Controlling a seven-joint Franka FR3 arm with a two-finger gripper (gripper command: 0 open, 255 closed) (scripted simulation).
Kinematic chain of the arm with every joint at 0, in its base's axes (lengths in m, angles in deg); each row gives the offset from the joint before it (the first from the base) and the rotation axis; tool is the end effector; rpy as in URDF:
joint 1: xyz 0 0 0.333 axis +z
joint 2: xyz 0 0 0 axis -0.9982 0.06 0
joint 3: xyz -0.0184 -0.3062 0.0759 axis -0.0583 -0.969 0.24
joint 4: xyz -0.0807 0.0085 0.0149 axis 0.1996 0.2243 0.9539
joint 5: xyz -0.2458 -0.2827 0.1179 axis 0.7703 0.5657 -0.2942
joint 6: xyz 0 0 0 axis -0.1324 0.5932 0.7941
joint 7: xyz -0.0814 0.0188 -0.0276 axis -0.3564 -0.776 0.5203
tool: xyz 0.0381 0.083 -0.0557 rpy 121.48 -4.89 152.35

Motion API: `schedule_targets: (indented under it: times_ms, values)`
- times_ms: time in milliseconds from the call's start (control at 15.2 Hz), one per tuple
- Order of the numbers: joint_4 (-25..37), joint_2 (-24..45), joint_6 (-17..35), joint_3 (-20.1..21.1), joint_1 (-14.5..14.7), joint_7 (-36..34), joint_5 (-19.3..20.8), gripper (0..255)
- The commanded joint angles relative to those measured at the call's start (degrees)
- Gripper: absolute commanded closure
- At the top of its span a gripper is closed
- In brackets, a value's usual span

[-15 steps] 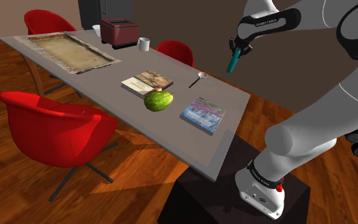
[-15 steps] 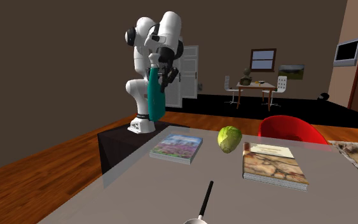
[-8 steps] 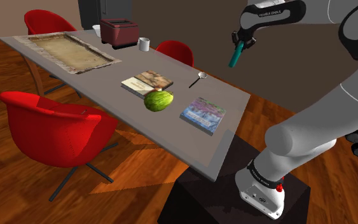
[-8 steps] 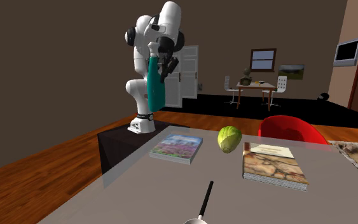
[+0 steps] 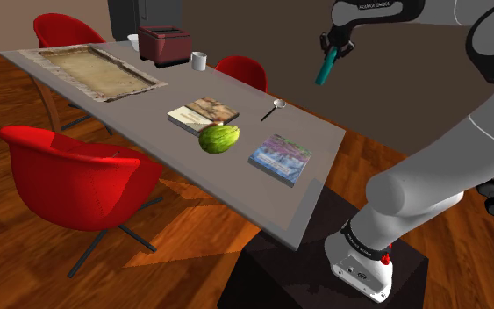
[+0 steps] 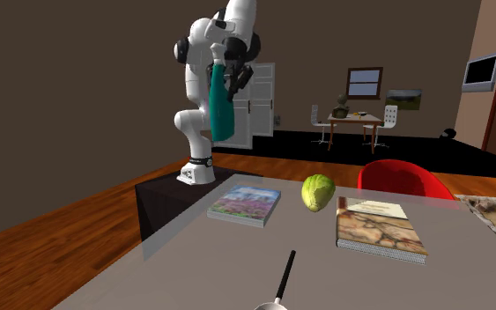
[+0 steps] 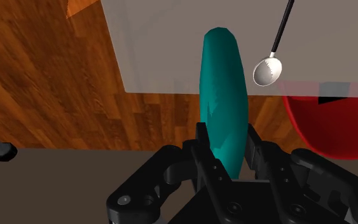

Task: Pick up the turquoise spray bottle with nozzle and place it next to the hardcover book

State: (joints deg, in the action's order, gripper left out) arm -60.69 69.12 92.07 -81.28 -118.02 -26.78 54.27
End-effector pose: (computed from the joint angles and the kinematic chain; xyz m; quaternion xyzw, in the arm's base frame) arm 0.4537 -0.3223 0.5899 0.7499 -0.6103 0.2005 0.1577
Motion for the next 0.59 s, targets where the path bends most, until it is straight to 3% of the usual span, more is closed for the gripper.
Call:
schedule_targets:
  times_ms: [0,528]
  values:
    - [2.9,2.2,-1.4,1.3,0.9,-1.9,0.3,255]
    - [17.2,13.3,-8.4,6.0,5.6,-9.8,2.7,255]
